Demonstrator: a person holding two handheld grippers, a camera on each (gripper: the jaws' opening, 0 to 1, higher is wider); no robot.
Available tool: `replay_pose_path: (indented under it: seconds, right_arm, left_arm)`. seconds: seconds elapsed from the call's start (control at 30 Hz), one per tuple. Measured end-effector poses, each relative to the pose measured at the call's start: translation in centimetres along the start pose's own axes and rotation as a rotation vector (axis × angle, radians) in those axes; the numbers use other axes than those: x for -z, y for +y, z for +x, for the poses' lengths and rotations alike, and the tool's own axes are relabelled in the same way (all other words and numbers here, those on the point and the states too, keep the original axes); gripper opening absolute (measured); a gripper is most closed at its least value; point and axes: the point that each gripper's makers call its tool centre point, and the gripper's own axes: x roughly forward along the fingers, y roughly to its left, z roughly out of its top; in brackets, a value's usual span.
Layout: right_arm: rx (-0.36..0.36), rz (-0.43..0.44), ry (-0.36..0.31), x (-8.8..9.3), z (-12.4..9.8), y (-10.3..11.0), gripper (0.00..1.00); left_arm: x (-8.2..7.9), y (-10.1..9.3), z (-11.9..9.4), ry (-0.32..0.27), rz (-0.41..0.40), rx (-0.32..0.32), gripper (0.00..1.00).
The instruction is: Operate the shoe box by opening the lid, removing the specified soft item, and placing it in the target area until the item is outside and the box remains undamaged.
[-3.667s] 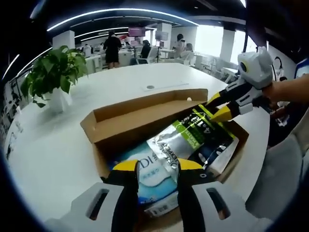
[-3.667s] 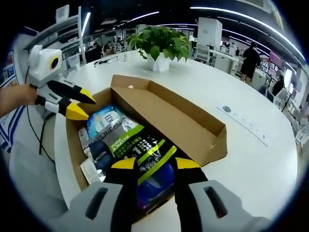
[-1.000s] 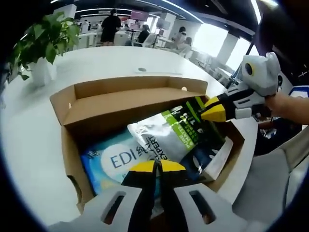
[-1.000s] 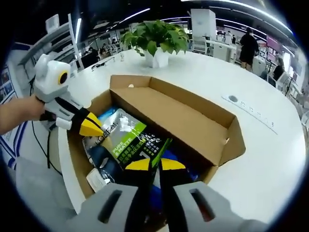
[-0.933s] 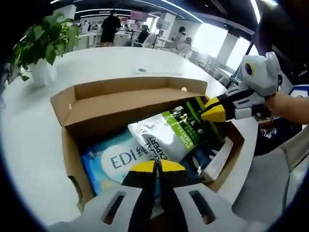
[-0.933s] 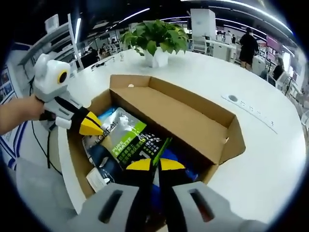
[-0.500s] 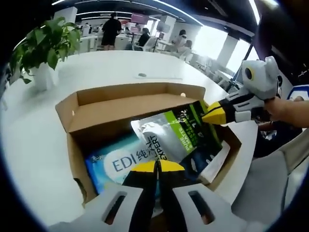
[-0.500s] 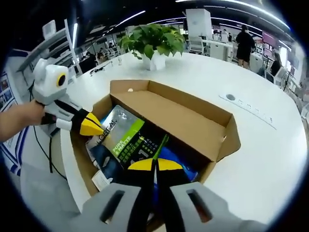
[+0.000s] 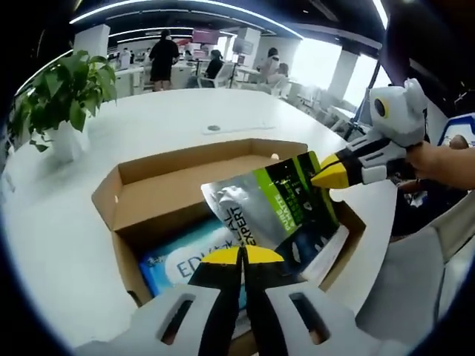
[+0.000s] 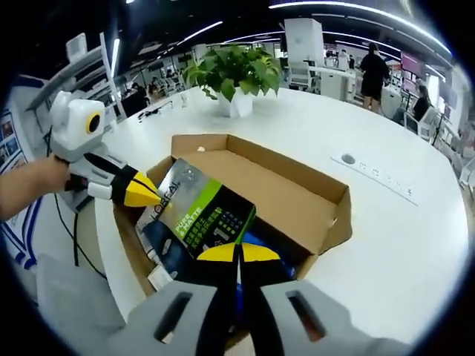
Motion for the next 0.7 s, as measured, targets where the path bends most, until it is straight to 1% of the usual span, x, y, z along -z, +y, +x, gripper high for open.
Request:
replay_pose_path:
  seconds: [0.27,0.47,0.7]
  right_arm:
    - [0.019,0.011,-0.012,-0.4,-1.5,-1.1,0.00]
    - [0.039,0.028,-0.021,-0.5,-2.9,-2.2,0.00]
    - [0.060,0.050,-0.027,-0.2,-4.7,-3.6,0.00]
  left_arm:
    - [-1.4,-1.2,0.1,-0.003,0.026,0.018,0.00]
    - [-2.7,-2.6,0.4,-0.009,0.055,0.039,0.00]
    - [-3.7,-4.4,1.3,-0.003,0.081,0.063,0.00]
